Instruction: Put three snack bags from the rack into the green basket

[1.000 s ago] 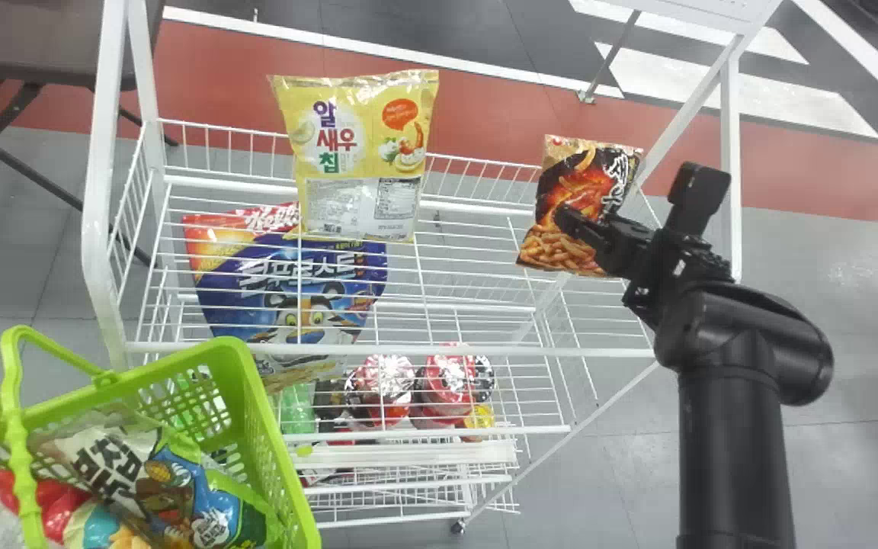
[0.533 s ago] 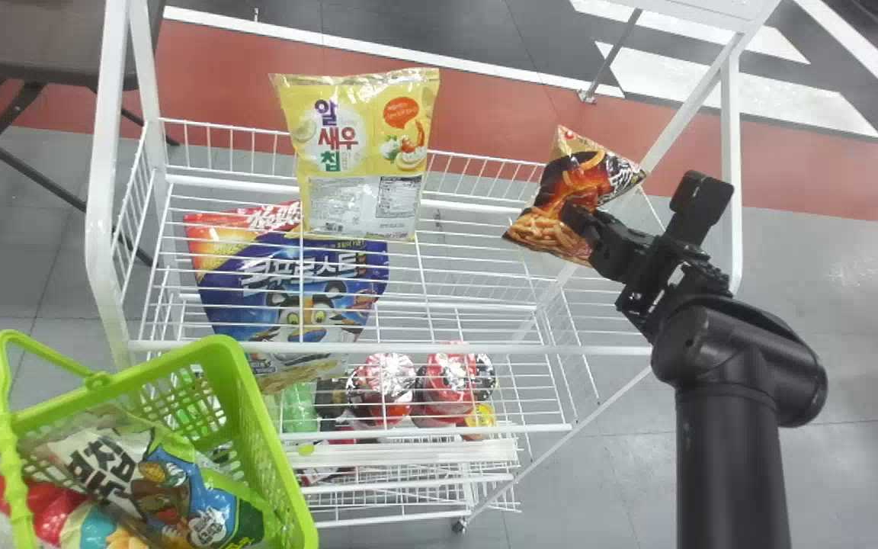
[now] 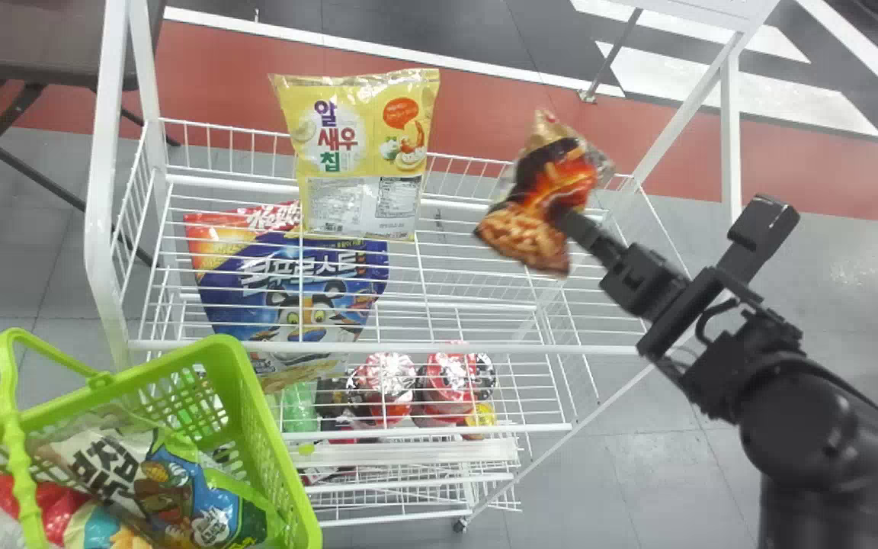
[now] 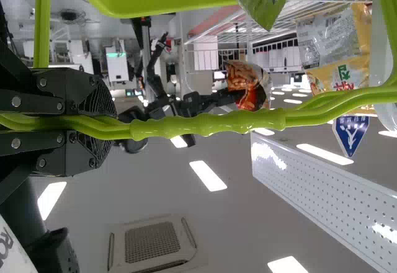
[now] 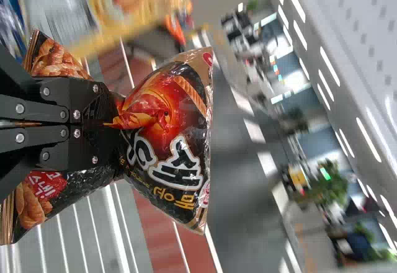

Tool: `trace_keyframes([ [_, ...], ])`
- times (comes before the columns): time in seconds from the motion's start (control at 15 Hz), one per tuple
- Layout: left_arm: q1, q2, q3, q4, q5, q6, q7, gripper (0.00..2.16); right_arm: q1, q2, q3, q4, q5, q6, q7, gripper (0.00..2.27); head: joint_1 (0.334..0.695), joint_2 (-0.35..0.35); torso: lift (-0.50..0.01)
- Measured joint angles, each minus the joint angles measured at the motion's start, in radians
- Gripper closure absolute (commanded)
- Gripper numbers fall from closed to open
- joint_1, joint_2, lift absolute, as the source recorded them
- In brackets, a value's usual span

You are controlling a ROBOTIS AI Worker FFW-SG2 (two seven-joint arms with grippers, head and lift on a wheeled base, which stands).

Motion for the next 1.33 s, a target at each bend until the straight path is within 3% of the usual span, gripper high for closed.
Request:
trace_keyframes([
  [0.27,0.0,-0.001,-0.003,-0.003,-0.001,0.0,0.0,2.15,0.154,0.067,0.107,-0.266,-0.113,0.293,0.02,2.25,0.695,-0.094,0.0],
  [0.33,0.0,-0.001,-0.005,-0.005,-0.001,0.001,0.0,2.15,0.172,0.07,0.153,-0.295,-0.119,0.36,0.02,2.25,0.695,0.013,0.0],
  [0.4,0.0,-0.001,-0.011,-0.007,-0.001,0.002,0.0,2.15,0.184,0.071,0.212,-0.315,-0.121,0.43,0.019,2.25,0.695,0.073,0.0],
  [0.73,0.004,0.002,-0.033,-0.019,-0.001,0.003,0.0,2.15,0.174,0.073,0.444,-0.251,-0.102,0.517,0.004,2.24,0.695,0.292,0.0],
  [0.87,0.008,0.004,-0.033,-0.028,0.001,0.007,0.0,2.15,0.167,0.072,0.511,-0.201,-0.05,0.505,0.002,1.83,0.695,0.334,0.0],
  [0.93,0.011,0.004,-0.034,-0.034,0.001,0.008,0.0,2.15,0.163,0.07,0.548,-0.17,-0.007,0.487,0.007,0.85,0.695,0.35,0.0],
  [1.0,0.014,0.004,-0.034,-0.04,0.002,0.009,0.0,2.15,0.158,0.066,0.577,-0.145,0.03,0.47,0.018,0.01,0.695,0.35,0.0],
  [1.13,0.018,0.004,-0.033,-0.045,0.003,0.009,0.0,2.15,0.156,0.055,0.622,-0.117,0.101,0.427,0.045,0.0,0.695,0.35,0.0],
  [1.33,0.025,0.004,-0.028,-0.045,0.005,0.009,0.0,2.15,0.17,0.051,0.604,-0.133,0.097,0.376,0.175,0.03,0.695,0.35,0.0],
])
